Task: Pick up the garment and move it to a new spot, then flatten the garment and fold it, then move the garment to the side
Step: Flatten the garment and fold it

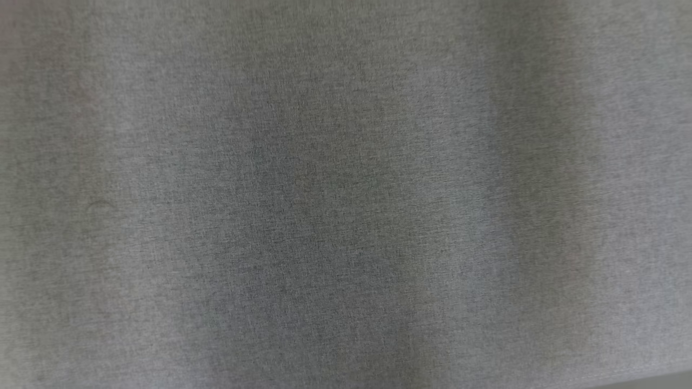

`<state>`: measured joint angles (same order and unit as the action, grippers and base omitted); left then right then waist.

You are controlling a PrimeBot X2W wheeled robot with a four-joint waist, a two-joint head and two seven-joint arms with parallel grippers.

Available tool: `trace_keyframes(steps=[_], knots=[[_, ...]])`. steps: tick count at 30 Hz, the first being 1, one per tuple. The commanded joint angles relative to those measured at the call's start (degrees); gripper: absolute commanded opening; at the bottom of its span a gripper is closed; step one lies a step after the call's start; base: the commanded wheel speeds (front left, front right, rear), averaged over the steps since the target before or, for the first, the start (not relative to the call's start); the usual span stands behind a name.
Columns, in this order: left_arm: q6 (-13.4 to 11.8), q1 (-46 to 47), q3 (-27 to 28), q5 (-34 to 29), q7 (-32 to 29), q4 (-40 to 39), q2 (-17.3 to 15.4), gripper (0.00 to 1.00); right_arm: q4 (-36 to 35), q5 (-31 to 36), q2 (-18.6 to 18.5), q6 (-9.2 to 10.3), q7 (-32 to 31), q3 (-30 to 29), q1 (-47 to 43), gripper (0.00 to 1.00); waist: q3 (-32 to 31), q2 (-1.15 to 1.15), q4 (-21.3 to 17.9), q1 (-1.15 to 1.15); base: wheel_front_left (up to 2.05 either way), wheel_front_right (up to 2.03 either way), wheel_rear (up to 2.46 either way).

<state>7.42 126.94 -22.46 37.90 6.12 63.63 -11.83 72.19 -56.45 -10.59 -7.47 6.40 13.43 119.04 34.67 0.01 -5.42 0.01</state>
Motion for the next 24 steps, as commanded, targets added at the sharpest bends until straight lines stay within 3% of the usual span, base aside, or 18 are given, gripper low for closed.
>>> trace_keyframes(steps=[1, 24], knots=[[-0.02, 0.56, -0.34, -0.20, 0.23, 0.20, -0.09, 0.00, 0.20, 0.19, 0.16, -0.05, 0.05, 0.20, 0.68, 0.00, 1.28, -0.01, 0.12, -0.01, 0.00, 0.00, 0.00], [-0.02, -2.36, -5.51, 4.47, 6.13, 0.21, -0.52, 0.00, 1.13, 4.01, -0.83, -0.05, 1.68, 3.54, -1.33, 0.00, 3.64, -0.01, 1.79, -0.01, 0.00, 0.00, 0.00]])
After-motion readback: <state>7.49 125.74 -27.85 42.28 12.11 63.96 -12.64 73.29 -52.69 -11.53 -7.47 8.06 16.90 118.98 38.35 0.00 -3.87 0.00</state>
